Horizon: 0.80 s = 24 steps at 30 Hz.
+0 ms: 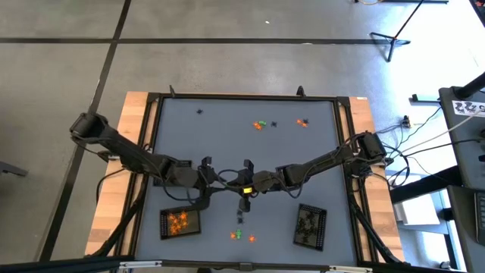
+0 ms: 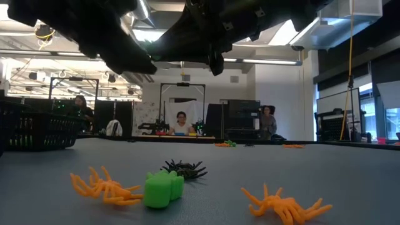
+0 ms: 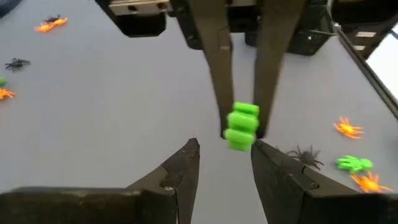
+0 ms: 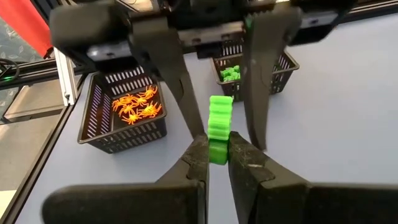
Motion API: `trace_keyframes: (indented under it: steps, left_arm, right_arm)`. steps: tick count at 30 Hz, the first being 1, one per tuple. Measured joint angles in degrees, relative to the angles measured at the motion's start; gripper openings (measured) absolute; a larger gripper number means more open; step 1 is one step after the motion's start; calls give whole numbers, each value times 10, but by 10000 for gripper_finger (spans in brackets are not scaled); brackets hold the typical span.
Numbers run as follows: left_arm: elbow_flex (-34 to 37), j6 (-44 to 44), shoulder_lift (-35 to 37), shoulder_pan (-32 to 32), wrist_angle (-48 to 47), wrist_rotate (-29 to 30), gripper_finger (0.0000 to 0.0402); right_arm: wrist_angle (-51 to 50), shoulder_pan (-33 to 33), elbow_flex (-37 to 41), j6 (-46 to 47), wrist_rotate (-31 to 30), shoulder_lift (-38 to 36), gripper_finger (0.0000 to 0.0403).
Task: Sort Halloween decoration
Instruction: Put the green skeleton toy into the top black bin
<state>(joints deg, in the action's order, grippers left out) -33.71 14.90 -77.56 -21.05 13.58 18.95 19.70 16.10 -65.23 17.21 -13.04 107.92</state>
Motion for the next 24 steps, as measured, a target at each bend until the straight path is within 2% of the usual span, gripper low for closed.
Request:
trace_keyframes:
  steps: [14, 24]
  left_arm:
    - [0, -7, -15, -31, 37, -4, 138]
    - [1, -20, 23, -39, 25, 42, 137]
  right_arm:
    - [-6, 1, 0, 0, 4, -1, 33]
    - [-3, 1, 0, 0, -2, -1, 33]
